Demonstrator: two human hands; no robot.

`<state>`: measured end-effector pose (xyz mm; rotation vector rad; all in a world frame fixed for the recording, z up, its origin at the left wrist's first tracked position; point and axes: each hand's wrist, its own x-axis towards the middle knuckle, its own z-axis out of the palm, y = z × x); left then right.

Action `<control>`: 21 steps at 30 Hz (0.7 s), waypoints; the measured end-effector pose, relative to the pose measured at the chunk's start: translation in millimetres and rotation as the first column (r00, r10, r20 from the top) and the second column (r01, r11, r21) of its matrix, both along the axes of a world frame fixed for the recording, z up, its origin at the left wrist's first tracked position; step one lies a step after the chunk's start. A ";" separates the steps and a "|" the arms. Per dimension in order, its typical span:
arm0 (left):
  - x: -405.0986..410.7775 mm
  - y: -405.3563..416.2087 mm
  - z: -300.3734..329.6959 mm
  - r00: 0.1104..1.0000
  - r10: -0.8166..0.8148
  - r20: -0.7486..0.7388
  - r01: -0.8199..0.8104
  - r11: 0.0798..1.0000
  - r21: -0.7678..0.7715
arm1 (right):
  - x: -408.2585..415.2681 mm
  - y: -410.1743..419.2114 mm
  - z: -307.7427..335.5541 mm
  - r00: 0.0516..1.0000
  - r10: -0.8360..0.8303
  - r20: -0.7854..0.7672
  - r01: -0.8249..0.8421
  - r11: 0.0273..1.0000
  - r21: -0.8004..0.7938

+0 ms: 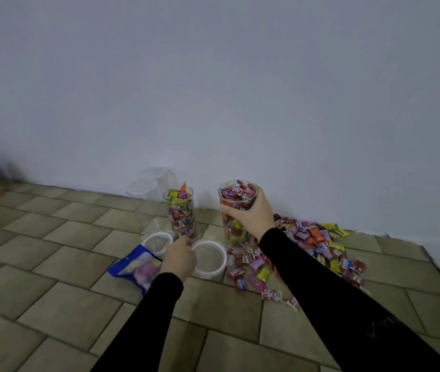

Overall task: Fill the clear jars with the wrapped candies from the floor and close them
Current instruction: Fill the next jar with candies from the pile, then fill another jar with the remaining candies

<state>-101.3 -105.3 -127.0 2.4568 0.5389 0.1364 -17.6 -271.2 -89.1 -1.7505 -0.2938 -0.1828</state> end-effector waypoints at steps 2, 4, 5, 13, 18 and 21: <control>16.5 9.7 -2.3 1.000 0.009 -0.020 -0.008 1.000 0.012 | 18.3 15.8 -1.6 1.000 0.017 -0.022 -0.016 1.000 0.004; 30.3 17.4 -4.3 0.999 0.006 -0.049 -0.002 0.997 0.078 | 37.4 30.9 -5.4 0.999 0.017 -0.033 -0.018 1.000 -0.020; 36.8 19.6 -4.7 0.998 0.004 -0.064 0.004 0.992 0.123 | 46.1 37.9 -7.0 0.999 0.021 -0.027 -0.021 1.000 -0.021; 89.7 22.5 -11.4 0.974 -0.191 -0.122 0.226 0.851 0.474 | 110.8 86.0 -22.5 0.998 -0.044 -0.052 0.038 0.992 -0.120; 114.5 15.0 -14.8 0.935 -0.313 -0.167 0.349 0.727 0.591 | 139.6 108.1 -34.4 0.995 -0.078 -0.056 0.066 0.981 -0.185; 126.7 14.0 -20.3 0.916 -0.352 -0.191 0.392 0.693 0.604 | 152.5 112.3 -38.4 0.996 -0.034 -0.077 0.021 0.986 -0.166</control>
